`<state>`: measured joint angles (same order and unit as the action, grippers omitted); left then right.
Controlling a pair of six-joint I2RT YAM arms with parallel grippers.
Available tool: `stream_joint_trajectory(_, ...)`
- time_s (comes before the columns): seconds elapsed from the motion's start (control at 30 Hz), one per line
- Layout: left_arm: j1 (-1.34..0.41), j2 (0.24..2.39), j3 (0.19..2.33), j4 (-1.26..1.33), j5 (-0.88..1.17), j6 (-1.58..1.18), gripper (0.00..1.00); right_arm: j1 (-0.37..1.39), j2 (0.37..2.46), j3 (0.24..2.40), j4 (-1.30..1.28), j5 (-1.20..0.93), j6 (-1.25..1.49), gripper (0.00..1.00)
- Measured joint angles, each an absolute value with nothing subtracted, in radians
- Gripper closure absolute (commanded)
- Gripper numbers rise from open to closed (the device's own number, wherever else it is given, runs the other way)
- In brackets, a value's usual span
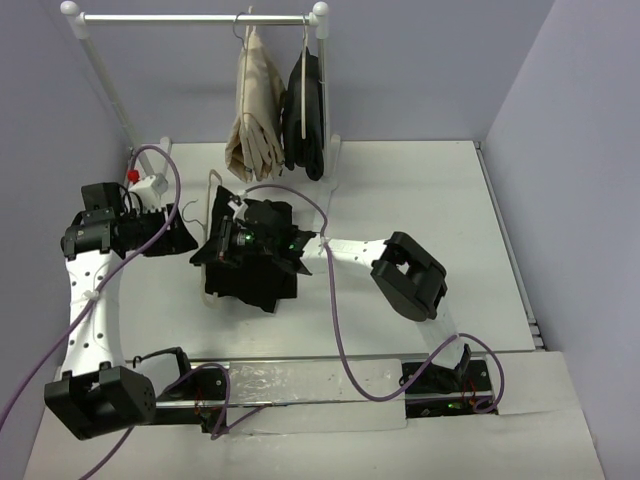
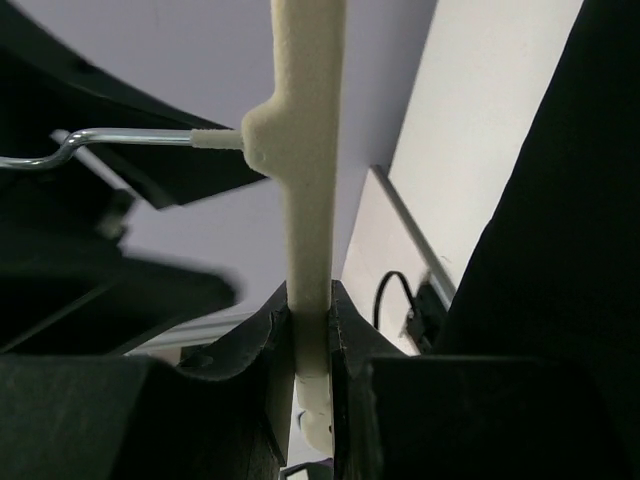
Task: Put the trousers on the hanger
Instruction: Place the hanger at the clothesline.
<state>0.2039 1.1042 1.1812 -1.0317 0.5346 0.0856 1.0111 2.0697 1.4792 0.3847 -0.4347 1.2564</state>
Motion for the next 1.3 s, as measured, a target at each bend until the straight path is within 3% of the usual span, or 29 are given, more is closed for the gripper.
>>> stream_joint_trajectory(0.03, 0.204, 1.105, 1.163, -1.011, 0.521, 0.062, 0.51, 1.012, 2.070, 1.486, 0.383, -0.437, 1.260, 1.00)
stream_joint_trajectory(0.07, 0.204, 1.100, 1.153, -0.995, 0.511, 0.036, 0.58, 1.012, 2.070, 1.496, 0.384, -0.439, 1.263, 1.00)
stream_joint_trajectory(0.13, 0.205, 1.085, 1.152, -0.970, 0.500, 0.011, 0.63, 1.012, 2.070, 1.505, 0.397, -0.439, 1.276, 1.00)
stream_joint_trajectory(0.27, 0.215, 0.997, 1.152, -0.944, 0.519, 0.025, 0.51, 1.009, 2.070, 1.516, 0.407, -0.422, 1.301, 1.00)
stream_joint_trajectory(0.47, 0.220, 0.896, 1.180, -0.987, 0.569, 0.088, 0.52, 1.009, 2.070, 1.602, 0.356, -0.381, 1.316, 1.00)
stream_joint_trajectory(0.63, 0.219, 0.881, 1.185, -1.021, 0.524, 0.137, 0.32, 1.009, 2.080, 1.692, 0.339, -0.355, 1.343, 1.00)
stream_joint_trajectory(0.77, 0.217, 0.881, 1.185, -1.045, 0.491, 0.151, 0.30, 1.009, 2.100, 1.762, 0.334, -0.339, 1.351, 1.00)
stream_joint_trajectory(1.0, 0.209, 0.870, 1.185, -1.036, 0.421, 0.113, 0.56, 1.012, 2.135, 1.811, 0.327, -0.325, 1.362, 1.00)
stream_joint_trajectory(1.3, 0.197, 0.873, 1.178, -0.999, 0.404, 0.055, 0.66, 1.016, 2.155, 1.837, 0.326, -0.292, 1.383, 1.00)
